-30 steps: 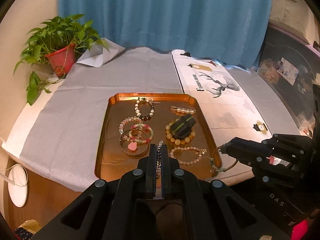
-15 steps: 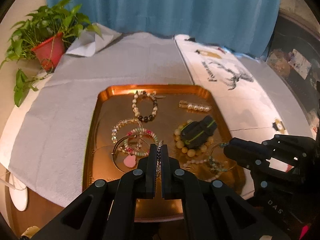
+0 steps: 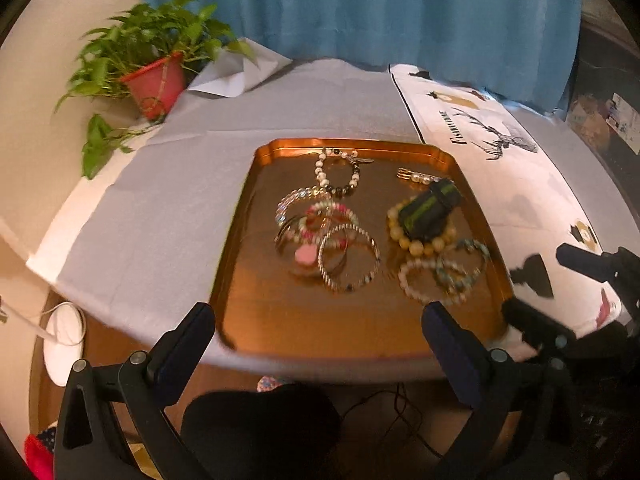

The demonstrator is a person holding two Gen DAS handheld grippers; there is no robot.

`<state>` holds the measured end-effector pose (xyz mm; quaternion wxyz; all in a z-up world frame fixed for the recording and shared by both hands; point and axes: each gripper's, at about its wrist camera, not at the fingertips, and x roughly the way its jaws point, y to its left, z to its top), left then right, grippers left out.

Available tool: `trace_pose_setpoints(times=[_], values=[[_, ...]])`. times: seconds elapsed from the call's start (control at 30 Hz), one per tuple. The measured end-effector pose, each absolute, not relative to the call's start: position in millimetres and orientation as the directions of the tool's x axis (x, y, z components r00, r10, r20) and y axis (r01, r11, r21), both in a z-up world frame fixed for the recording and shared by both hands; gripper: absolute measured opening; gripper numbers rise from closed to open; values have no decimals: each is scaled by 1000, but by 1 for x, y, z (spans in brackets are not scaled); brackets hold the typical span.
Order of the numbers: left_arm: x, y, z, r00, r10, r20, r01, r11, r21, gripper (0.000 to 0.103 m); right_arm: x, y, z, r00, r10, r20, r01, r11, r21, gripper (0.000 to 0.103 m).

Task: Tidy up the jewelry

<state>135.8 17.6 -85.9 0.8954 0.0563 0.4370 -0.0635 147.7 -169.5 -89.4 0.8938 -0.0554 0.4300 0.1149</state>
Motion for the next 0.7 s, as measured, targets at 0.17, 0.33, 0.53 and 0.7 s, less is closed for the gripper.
trace_pose_setpoints(times=[0.17, 0.33, 0.53, 0.7], values=[[94, 17, -76, 640, -45, -767, 149, 987, 66, 102, 110, -176, -79, 637, 126, -760, -206, 979, -10, 84], [62, 20, -67, 661, -28, -750, 128, 989, 77, 102, 78, -178, -70, 658, 113, -744, -185, 983, -15, 84], [38, 25, -51, 698, -25, -715, 109, 991, 72, 102, 51, -175, -56, 683, 122, -720, -200, 979, -24, 84], [27, 25, -38, 723, -25, -690, 102, 992, 71, 102, 34, -172, -40, 712, 124, -691, -206, 978, -37, 84]])
